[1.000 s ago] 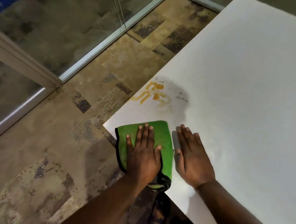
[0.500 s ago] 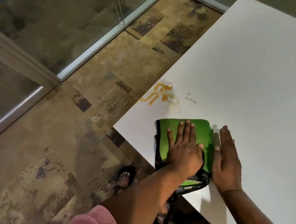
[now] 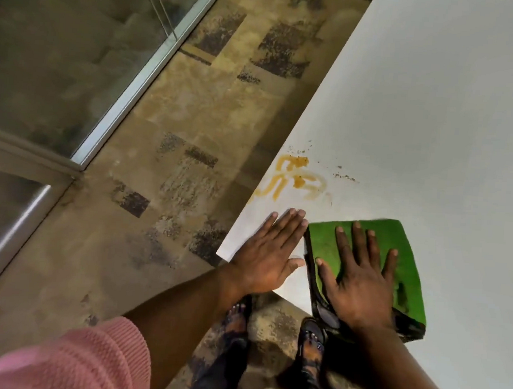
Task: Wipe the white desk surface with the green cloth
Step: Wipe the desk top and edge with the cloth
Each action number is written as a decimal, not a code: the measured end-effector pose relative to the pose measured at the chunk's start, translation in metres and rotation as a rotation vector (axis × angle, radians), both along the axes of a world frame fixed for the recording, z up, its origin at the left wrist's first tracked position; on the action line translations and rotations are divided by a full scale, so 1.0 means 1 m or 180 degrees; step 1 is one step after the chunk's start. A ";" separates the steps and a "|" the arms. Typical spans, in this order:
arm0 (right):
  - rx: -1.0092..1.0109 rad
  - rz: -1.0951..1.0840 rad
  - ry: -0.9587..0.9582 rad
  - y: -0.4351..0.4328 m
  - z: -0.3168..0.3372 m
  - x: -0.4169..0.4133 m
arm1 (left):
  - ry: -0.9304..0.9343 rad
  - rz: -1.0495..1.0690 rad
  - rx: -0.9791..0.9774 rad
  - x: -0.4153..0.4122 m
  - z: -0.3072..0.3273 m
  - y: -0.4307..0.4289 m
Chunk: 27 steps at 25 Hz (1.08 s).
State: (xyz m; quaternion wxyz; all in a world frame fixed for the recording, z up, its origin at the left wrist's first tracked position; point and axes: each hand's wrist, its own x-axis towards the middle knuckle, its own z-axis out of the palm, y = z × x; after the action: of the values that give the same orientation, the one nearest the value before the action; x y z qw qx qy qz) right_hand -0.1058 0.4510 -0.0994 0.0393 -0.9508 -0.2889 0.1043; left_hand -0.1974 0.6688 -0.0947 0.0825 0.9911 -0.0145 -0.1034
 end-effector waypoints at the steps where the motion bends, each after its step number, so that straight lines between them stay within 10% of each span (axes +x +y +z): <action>1: -0.0005 -0.0151 -0.0035 -0.006 0.000 0.000 | -0.0001 -0.0021 -0.0003 -0.001 -0.002 0.000; 27: 0.0202 -0.0142 -0.0226 0.033 -0.002 0.102 | -0.0335 -0.0047 -0.0153 0.001 -0.019 0.003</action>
State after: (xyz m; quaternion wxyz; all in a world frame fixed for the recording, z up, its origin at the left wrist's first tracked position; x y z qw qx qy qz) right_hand -0.0040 0.4842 -0.1011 0.0615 -0.9584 -0.2720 0.0603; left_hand -0.1969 0.6715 -0.1133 0.1046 0.9928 -0.0287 -0.0514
